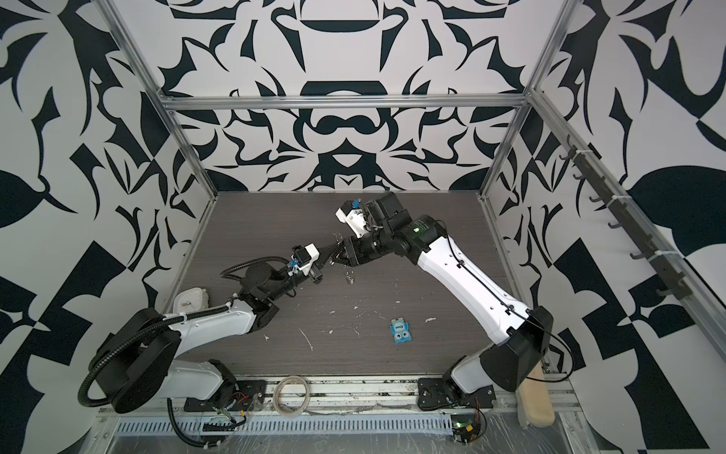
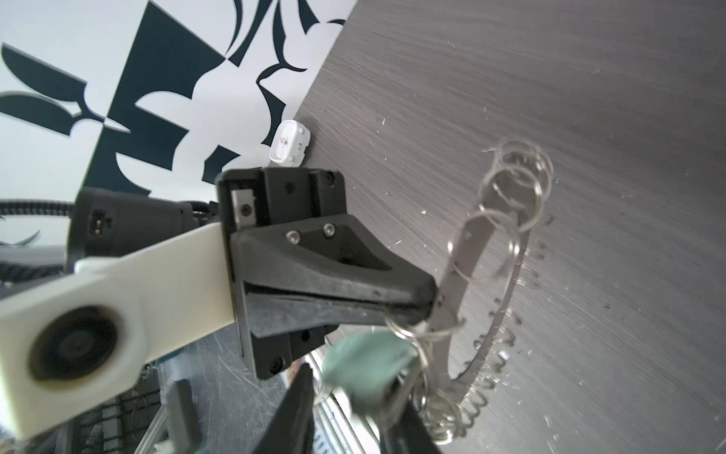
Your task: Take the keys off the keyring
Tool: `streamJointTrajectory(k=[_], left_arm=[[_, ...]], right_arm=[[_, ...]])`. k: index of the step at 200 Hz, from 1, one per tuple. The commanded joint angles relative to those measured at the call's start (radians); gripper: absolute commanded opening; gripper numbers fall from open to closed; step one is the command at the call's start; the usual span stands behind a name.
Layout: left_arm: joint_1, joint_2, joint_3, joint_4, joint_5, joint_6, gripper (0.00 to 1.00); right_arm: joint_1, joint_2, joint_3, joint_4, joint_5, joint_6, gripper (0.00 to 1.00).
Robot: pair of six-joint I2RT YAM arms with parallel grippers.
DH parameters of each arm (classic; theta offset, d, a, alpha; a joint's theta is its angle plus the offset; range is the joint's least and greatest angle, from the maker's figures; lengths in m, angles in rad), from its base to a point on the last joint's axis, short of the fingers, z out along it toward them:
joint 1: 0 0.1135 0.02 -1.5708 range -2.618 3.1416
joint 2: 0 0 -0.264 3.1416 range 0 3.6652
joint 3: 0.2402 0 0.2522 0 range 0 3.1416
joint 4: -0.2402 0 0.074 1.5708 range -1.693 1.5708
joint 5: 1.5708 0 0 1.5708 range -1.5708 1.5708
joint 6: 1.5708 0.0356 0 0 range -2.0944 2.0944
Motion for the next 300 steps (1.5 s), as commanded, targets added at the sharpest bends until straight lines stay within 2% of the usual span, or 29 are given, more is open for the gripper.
streamJointTrajectory(k=[1,39,61,74,106,129,154,165,185,198,229,267,300], left_arm=[[-0.002,0.004,0.002,0.075,-0.001,-0.016,0.0],[-0.003,0.002,0.005,0.077,0.005,-0.022,0.0],[-0.003,-0.005,0.01,0.077,0.014,-0.029,0.0],[-0.003,-0.01,0.013,0.072,0.025,-0.034,0.0],[-0.002,-0.03,0.024,0.038,0.051,-0.034,0.0],[-0.002,-0.046,0.033,0.025,0.075,-0.045,0.0],[0.002,-0.059,0.046,0.014,0.104,-0.067,0.0],[0.004,-0.063,0.051,0.023,0.124,-0.086,0.0],[0.015,-0.065,0.056,0.073,0.169,-0.133,0.0],[0.031,-0.064,0.058,0.118,0.204,-0.184,0.0],[0.08,-0.051,0.07,0.237,0.269,-0.324,0.0],[0.096,-0.068,0.088,0.238,0.305,-0.356,0.0],[0.103,-0.078,0.097,0.238,0.315,-0.374,0.0]], right_arm=[[0.007,-0.043,-0.008,0.037,-0.014,0.004,0.46],[0.011,-0.054,0.019,-0.036,0.021,-0.035,0.53],[0.012,-0.072,0.058,-0.103,0.063,-0.084,0.62],[0.011,-0.084,0.087,-0.145,0.098,-0.122,0.71],[-0.003,-0.121,0.149,-0.211,0.16,-0.222,0.74],[-0.034,-0.169,0.149,-0.173,0.164,-0.326,0.74],[-0.084,-0.252,0.031,-0.004,0.105,-0.508,0.71],[-0.11,-0.299,-0.053,0.118,0.023,-0.578,0.7],[-0.15,-0.374,-0.217,0.368,-0.093,-0.622,0.68],[-0.18,-0.384,-0.259,0.472,-0.165,-0.617,0.67],[-0.227,-0.343,-0.238,0.504,-0.263,-0.651,0.61],[-0.249,-0.285,-0.222,0.496,-0.319,-0.712,0.56],[-0.256,-0.219,-0.231,0.556,-0.331,-0.672,0.54]])
